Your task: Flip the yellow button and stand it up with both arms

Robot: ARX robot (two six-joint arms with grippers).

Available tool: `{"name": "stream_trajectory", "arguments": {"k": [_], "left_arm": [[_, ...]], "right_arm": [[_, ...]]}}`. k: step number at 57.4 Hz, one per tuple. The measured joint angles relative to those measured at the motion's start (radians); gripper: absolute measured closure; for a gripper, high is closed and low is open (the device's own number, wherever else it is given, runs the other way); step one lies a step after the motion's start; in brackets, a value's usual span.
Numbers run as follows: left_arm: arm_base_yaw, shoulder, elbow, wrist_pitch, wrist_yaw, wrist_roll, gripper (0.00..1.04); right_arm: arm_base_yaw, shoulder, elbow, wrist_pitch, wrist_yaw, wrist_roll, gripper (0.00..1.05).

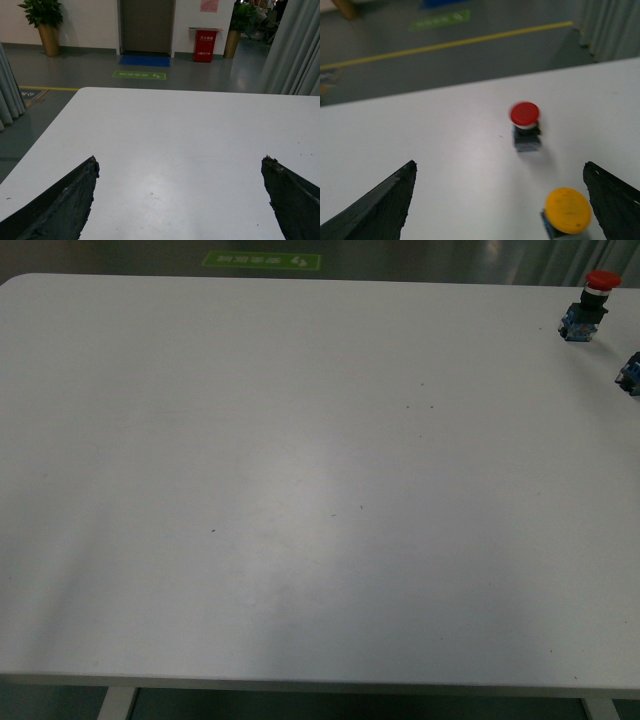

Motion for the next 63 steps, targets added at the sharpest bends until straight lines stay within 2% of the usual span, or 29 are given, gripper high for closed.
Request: {"name": "stream_trajectory", "arguments": {"k": [7,10,13,17,35,40,60,63], "left_arm": [[0.000,0.000,0.000,0.000,0.000,0.000,0.07],[0.000,-0.001,0.000,0.000,0.000,0.000,0.07],[0.000,0.000,0.000,0.000,0.000,0.000,0.07],[0.000,-0.001,0.000,0.000,0.000,0.000,0.07],[0.000,-0.001,0.000,0.000,0.000,0.000,0.07],[0.000,-0.001,0.000,0.000,0.000,0.000,0.07],[0.000,-0.001,0.000,0.000,0.000,0.000,0.07],[0.000,-0.001,0.000,0.000,0.000,0.000,0.07]], "right_arm": [[0.002,-0.142,-0.114,0.055,-0.019,0.071,0.08],[0.016,-0.167,-0.198,0.241,0.135,-0.007,0.19],[0.026,-0.194,-0.304,0.363,0.199,-0.099,0.32],[0.040,-0.251,-0.427,0.420,0.214,-0.150,0.48],[0.080,-0.458,-0.693,0.477,0.249,-0.185,1.01],[0.121,-0.536,-0.768,0.477,0.307,-0.188,1.01],[0.142,-0.821,-0.939,0.361,0.307,-0.188,1.01],[0.142,-0.827,-0.970,0.405,0.307,-0.188,1.01]]}}
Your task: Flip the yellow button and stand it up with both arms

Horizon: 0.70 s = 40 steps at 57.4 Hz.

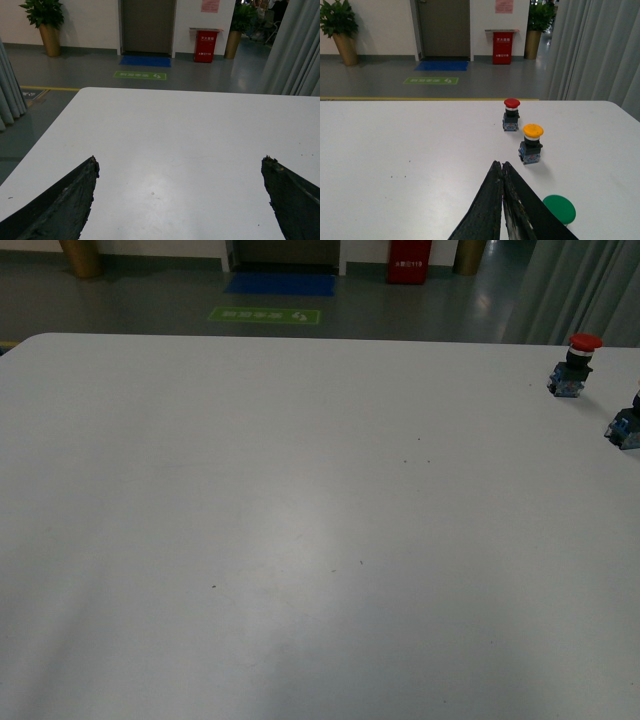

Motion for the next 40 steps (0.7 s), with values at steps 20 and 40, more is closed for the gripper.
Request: {"name": "stream_trajectory", "arguments": {"k": [20,40], "left_arm": [[0.000,0.000,0.000,0.000,0.000,0.000,0.07],[0.000,0.000,0.000,0.000,0.000,0.000,0.07]], "right_arm": [[0.000,-0.233,-0.055,-0.194,0.000,0.000,1.01],[0.000,-0.474,-0.061,-0.413,0.000,0.000,1.01]]}}
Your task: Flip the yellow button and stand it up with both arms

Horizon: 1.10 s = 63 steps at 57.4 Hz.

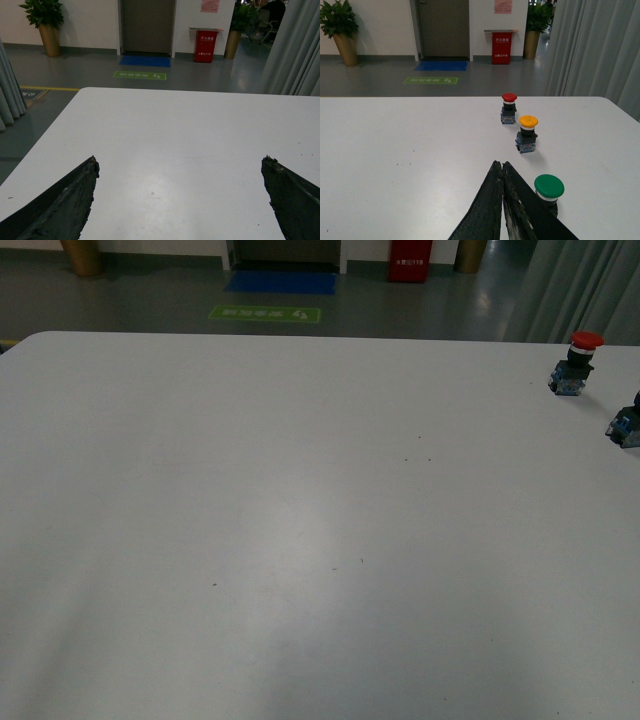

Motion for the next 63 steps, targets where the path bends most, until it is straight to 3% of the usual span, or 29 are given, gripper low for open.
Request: {"name": "stream_trajectory", "arguments": {"k": [47,54,63], "left_arm": [[0.000,0.000,0.000,0.000,0.000,0.000,0.07],[0.000,0.000,0.000,0.000,0.000,0.000,0.07],[0.000,0.000,0.000,0.000,0.000,0.000,0.07]], "right_arm": [[0.000,-0.285,0.000,-0.279,0.000,0.000,1.01],[0.000,-0.417,0.000,-0.447,0.000,-0.001,1.01],[0.000,-0.455,0.000,-0.457,0.000,-0.001,1.01]]}}
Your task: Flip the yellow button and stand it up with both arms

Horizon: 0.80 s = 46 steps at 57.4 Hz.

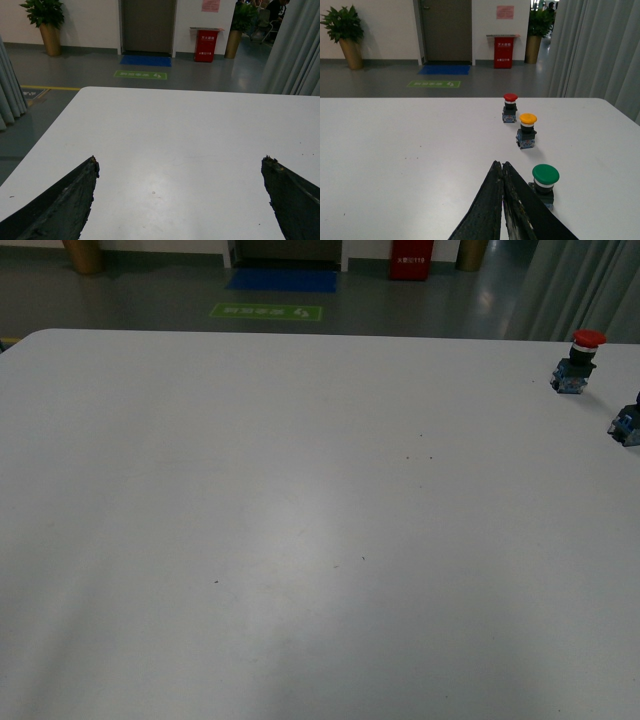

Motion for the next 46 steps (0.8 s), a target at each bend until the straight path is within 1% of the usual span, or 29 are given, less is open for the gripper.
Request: {"name": "stream_trajectory", "arguments": {"k": [3,5,13,20,23,27,28,32,46], "left_arm": [[0.000,0.000,0.000,0.000,0.000,0.000,0.07],[0.000,0.000,0.000,0.000,0.000,0.000,0.07],[0.000,0.000,0.000,0.000,0.000,0.000,0.07],[0.000,0.000,0.000,0.000,0.000,0.000,0.07],[0.000,0.000,0.000,0.000,0.000,0.000,0.07],[0.000,0.000,0.000,0.000,0.000,0.000,0.07],[0.000,0.000,0.000,0.000,0.000,0.000,0.07],[0.000,0.000,0.000,0.000,0.000,0.000,0.07],[0.000,0.000,0.000,0.000,0.000,0.000,0.07]], "right_arm": [[0.000,0.000,0.000,-0.001,0.000,-0.001,1.01],[0.000,0.000,0.000,-0.001,0.000,-0.001,0.94],[0.000,0.000,0.000,-0.001,0.000,-0.001,0.58],[0.000,0.000,0.000,-0.001,0.000,-0.001,0.35],[0.000,0.000,0.000,-0.001,0.000,-0.001,0.21],[0.000,0.000,0.000,-0.001,0.000,-0.001,0.07],[0.000,0.000,0.000,-0.001,0.000,0.000,0.05],[0.000,0.000,0.000,-0.001,0.000,-0.001,0.08],[0.000,0.000,0.000,-0.001,0.000,-0.001,0.07]]}}
